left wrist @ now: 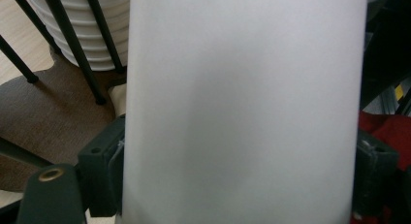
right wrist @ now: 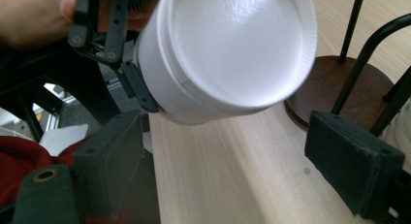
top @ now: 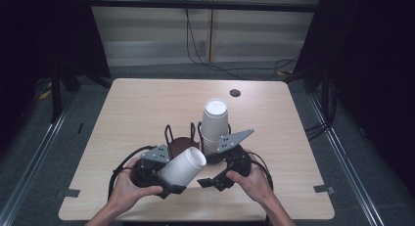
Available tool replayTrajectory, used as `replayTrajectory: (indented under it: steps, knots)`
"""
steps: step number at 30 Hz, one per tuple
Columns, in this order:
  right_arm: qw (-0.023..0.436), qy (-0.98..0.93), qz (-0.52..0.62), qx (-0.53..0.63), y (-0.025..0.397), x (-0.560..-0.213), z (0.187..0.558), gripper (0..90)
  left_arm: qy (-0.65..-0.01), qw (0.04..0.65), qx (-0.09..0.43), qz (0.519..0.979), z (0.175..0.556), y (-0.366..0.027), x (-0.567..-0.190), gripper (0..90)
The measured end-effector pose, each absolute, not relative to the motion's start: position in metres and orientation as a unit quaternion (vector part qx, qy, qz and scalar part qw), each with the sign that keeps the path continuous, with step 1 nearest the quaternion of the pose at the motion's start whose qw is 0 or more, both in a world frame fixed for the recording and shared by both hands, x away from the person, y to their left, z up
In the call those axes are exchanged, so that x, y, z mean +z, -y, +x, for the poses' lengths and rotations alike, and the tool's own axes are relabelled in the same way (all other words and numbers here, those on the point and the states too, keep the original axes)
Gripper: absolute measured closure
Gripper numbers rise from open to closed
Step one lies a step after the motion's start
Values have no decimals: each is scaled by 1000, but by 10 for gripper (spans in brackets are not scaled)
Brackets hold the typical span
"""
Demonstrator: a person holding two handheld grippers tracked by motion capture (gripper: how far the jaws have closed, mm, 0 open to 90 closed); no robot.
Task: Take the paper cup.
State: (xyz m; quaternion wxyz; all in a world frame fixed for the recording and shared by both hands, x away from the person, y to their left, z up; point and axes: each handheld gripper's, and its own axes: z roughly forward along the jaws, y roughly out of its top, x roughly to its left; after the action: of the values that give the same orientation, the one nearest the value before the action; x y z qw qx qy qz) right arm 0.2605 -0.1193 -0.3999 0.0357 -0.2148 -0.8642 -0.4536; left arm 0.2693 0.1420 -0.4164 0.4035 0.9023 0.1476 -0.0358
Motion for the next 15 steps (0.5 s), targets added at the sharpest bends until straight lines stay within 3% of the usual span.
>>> replayTrajectory:
  steps: [15]
  knots:
    - [-2,884,-207,-419,126,-397,260,149,-109,316,10,942,269,-120,-408,168]
